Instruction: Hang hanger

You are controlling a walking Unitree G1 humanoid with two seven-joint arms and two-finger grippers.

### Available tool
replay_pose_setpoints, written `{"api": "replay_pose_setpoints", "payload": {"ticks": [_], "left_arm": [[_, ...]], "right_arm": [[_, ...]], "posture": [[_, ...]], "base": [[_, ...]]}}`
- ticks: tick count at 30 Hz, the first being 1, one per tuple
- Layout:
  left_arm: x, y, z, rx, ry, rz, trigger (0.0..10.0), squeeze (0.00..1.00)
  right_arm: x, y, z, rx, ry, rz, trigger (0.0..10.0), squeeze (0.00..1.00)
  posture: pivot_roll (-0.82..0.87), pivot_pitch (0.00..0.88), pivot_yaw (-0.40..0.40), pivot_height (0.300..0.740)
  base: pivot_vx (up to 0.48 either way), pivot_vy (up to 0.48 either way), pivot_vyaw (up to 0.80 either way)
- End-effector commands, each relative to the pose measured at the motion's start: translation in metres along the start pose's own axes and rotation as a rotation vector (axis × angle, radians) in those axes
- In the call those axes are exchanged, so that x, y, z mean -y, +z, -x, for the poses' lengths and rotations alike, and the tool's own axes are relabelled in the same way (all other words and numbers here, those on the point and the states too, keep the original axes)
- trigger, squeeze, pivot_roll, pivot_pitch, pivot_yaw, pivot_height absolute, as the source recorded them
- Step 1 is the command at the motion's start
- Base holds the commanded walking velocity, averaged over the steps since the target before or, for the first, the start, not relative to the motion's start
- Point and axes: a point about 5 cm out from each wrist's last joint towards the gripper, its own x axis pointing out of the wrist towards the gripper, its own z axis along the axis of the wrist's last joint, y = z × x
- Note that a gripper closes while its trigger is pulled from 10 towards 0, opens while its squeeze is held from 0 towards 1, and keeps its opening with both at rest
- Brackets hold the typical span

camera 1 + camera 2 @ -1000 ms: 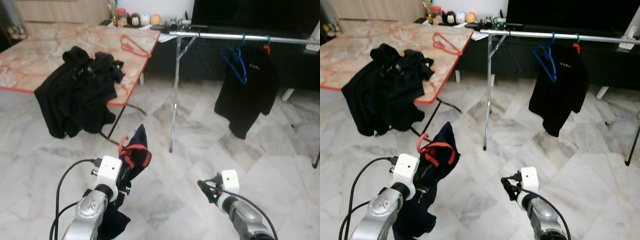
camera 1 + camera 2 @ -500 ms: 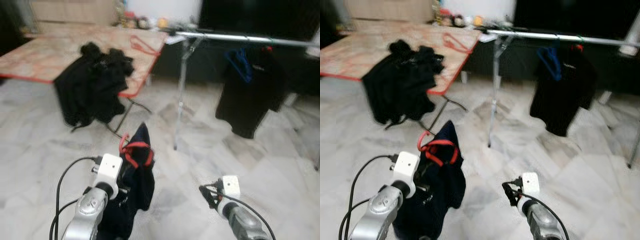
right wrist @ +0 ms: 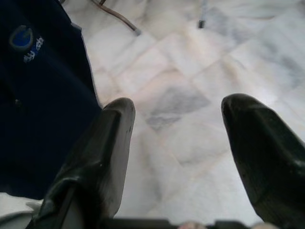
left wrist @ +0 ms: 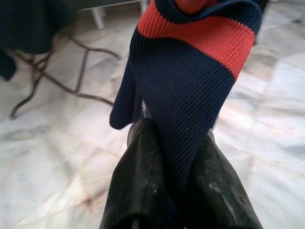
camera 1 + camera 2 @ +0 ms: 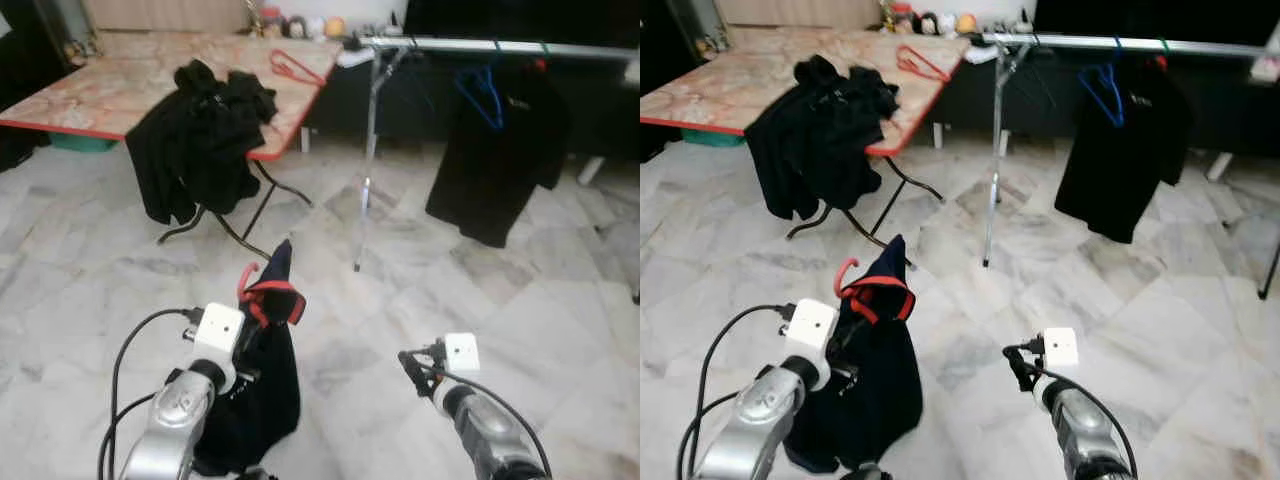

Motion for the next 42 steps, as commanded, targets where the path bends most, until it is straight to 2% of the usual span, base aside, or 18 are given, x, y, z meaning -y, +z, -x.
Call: {"api": "replay_pose_setpoints", "payload": {"ticks": [1,7,13,18,23,32,33,39,40,41,42], "left_arm": [[-0.003,0.013,-0.001,0.054,-0.002,-0.019,10.0,0.0],[-0.002,0.017,-0.002,0.062,-0.017,-0.044,10.0,0.0],[0.001,0.029,-0.005,0.088,-0.038,-0.055,10.0,0.0],[0.01,0.046,-0.011,0.12,-0.093,-0.072,10.0,0.0],[0.022,0.059,-0.012,0.146,-0.16,-0.076,10.0,0.0],[0.038,0.07,-0.014,0.162,-0.26,-0.095,10.0,0.0],[0.039,0.071,-0.014,0.163,-0.267,-0.096,10.0,0.0],[0.045,0.072,-0.013,0.161,-0.302,-0.103,10.0,0.0],[0.046,0.073,-0.013,0.159,-0.308,-0.109,10.0,0.0],[0.047,0.074,-0.013,0.16,-0.318,-0.114,10.0,0.0],[0.048,0.075,-0.013,0.162,-0.325,-0.116,10.0,0.0]], "right_arm": [[-0.001,0.003,-0.002,0.014,-0.003,-0.009,10.0,0.0],[-0.003,0.004,-0.003,0.016,0.005,-0.001,10.0,0.0],[-0.009,0.014,-0.005,0.063,0.056,0.019,10.0,0.0],[-0.019,0.024,-0.007,0.095,0.203,0.072,10.0,0.0],[-0.022,0.032,-0.004,0.134,0.365,0.06,10.0,0.0],[-0.023,0.038,0.004,0.163,0.547,0.05,10.0,0.0],[-0.022,0.04,0.004,0.169,0.549,0.045,10.0,1.0],[-0.02,0.051,0.005,0.25,0.538,0.003,10.0,1.0],[-0.019,0.054,0.004,0.263,0.534,-0.01,10.0,0.33],[-0.02,0.054,0.004,0.262,0.547,-0.015,10.0,0.0],[-0.021,0.054,0.004,0.26,0.557,-0.015,10.0,0.0]], "posture": [[0.04,0.0,-0.024,0.716],[0.04,0.0,-0.024,0.716],[0.04,0.0,-0.023,0.716],[0.04,0.0,-0.024,0.716],[0.04,0.0,-0.028,0.716],[0.03,0.0,-0.036,0.716],[0.03,0.0,-0.037,0.716],[0.03,0.0,-0.037,0.716],[0.03,0.0,-0.041,0.716],[0.03,0.0,-0.041,0.716],[0.03,0.0,-0.041,0.716]], "base": [[-0.285,0.0,-0.61],[-0.095,0.0,-0.71],[0.0,0.0,0.0],[0.0,0.0,0.0],[0.0,0.0,0.0],[0.0,0.0,0.0],[0.0,0.0,0.0],[0.0,0.0,0.0],[0.0,0.0,0.0],[0.0,0.0,0.0],[0.0,0.0,0.0]]}}
